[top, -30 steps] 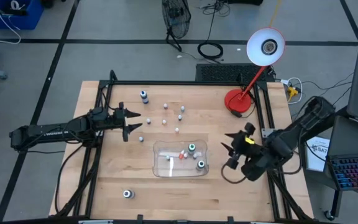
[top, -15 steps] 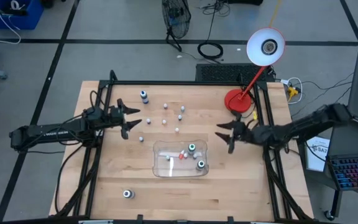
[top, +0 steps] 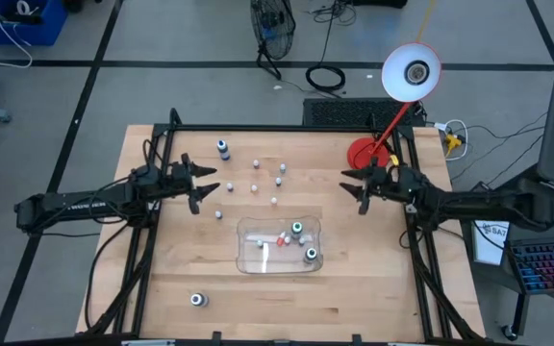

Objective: Pick & Place food coloring
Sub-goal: Put the small violet food coloring bottle into the transparent bin

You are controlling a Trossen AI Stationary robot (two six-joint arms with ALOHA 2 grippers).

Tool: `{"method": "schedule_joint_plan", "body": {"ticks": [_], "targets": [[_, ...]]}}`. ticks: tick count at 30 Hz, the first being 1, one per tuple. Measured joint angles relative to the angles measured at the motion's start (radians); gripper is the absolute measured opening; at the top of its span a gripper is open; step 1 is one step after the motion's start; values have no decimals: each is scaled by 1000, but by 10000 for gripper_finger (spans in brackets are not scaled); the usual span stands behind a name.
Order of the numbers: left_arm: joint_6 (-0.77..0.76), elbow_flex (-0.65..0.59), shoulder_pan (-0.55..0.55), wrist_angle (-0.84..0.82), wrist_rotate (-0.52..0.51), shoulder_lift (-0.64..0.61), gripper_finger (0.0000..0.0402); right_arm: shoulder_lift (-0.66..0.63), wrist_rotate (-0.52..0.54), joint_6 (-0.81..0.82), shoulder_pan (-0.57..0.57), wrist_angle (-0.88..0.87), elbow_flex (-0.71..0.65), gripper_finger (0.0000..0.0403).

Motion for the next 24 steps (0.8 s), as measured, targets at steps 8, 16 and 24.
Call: {"method": "schedule_joint_plan", "body": {"ticks": [8,16,24], "targets": [[-2,0,0,-85,0,0,228,-235,7,-32,-67,-243,-1,171],[-48,6,0,-107,-9,0,228,-427,26,-63,-66,-483,-1,171],[-141,233,-66,-547,-69,147,227,-430,24,-46,-65,-500,-1,171]]}}
